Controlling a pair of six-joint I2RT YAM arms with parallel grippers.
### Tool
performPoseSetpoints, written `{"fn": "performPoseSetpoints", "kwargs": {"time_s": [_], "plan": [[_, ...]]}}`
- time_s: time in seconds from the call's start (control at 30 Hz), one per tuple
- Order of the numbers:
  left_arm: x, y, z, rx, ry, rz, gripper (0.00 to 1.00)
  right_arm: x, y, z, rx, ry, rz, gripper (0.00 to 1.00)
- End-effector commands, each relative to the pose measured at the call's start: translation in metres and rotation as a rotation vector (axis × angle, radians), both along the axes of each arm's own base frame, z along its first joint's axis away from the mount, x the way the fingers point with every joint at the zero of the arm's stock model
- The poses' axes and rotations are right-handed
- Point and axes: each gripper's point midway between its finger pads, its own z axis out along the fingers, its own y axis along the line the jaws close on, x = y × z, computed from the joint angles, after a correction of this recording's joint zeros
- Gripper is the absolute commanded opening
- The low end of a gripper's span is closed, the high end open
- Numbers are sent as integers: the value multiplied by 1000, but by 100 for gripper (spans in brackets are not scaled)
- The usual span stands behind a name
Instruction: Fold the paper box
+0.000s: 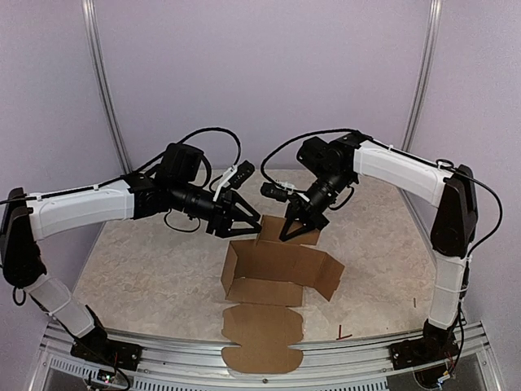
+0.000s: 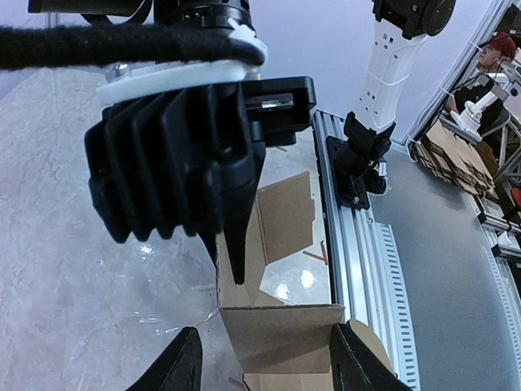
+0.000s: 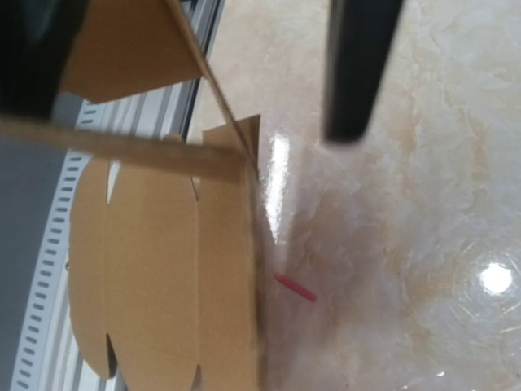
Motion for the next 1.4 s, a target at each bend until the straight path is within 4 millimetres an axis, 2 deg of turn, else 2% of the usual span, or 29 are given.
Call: {"fn": "performPoseSetpoints", "kwargs": {"time_s": [0.0, 0.13, 0.37, 0.6, 0.73, 0.83, 0.97, 1.13, 1.23, 1.37], "plan": [[0, -13, -1, -14, -7, -39, 51, 0, 4, 7, 19, 8, 2, 1], [3, -18, -9, -1, -7, -27, 47, -6, 4, 12, 46, 21, 25, 1], [5, -25, -10, -39, -3, -26, 40, -17, 3, 23, 93, 53, 77, 2], [7, -34, -18, -31, 40, -47, 20, -19, 2, 26, 100, 50, 85, 3], [8, -33, -19, -31, 37, -39, 12, -19, 0, 23, 86, 34, 81, 4], [9, -29, -16, -35, 24, -27, 1, -18, -4, 23, 84, 26, 72, 5], [10, -24, -17, -29, 13, -6, 0, -12, -16, 29, 89, 23, 39, 13], [17, -13, -9, -43, -27, 34, 0, 2, -45, 59, 185, 15, -10, 31], [21, -7, 0, -68, -38, 42, 0, 17, -63, 73, 253, 17, -59, 35], [21, -6, 10, -102, -55, 30, 0, 41, -81, 71, 301, 60, -140, 36]]}}
